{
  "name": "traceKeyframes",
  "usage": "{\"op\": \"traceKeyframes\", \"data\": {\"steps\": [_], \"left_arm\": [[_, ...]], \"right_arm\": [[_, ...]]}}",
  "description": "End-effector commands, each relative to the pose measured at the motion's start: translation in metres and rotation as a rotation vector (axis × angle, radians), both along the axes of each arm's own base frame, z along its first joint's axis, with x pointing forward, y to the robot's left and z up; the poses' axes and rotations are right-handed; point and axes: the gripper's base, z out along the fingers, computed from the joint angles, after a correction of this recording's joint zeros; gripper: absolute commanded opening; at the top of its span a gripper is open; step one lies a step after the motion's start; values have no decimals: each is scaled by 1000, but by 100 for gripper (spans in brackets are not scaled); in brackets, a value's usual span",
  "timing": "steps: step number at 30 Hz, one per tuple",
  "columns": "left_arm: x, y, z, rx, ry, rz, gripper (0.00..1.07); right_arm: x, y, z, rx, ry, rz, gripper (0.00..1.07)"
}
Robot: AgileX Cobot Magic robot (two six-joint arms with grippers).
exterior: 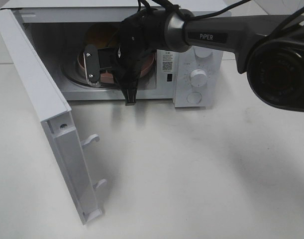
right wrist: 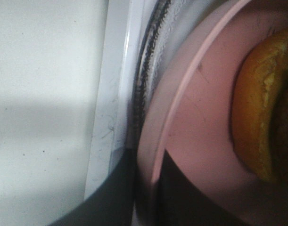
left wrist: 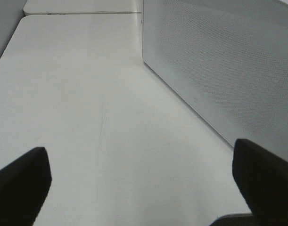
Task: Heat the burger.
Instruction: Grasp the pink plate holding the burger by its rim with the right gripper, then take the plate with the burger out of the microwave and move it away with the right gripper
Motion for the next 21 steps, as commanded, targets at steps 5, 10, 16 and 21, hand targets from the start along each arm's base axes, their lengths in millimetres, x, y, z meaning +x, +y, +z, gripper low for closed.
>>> {"op": "traceKeyframes", "data": {"steps": [5,10,16,21], "left_arm": [[0,0,1,-6,-18,5,99],[0,0,1,-6,-18,5,99],[0,0,1,-6,-18,5,99],[0,0,1,-6,-18,5,99]], "right_arm": [[2,0,4,17,-13,-5,0],[-6,5,9,-10,-11,35,0],[-19,4,23,-47,-34,129,0],[-30,-2,36,-30,-85,188,0]]}}
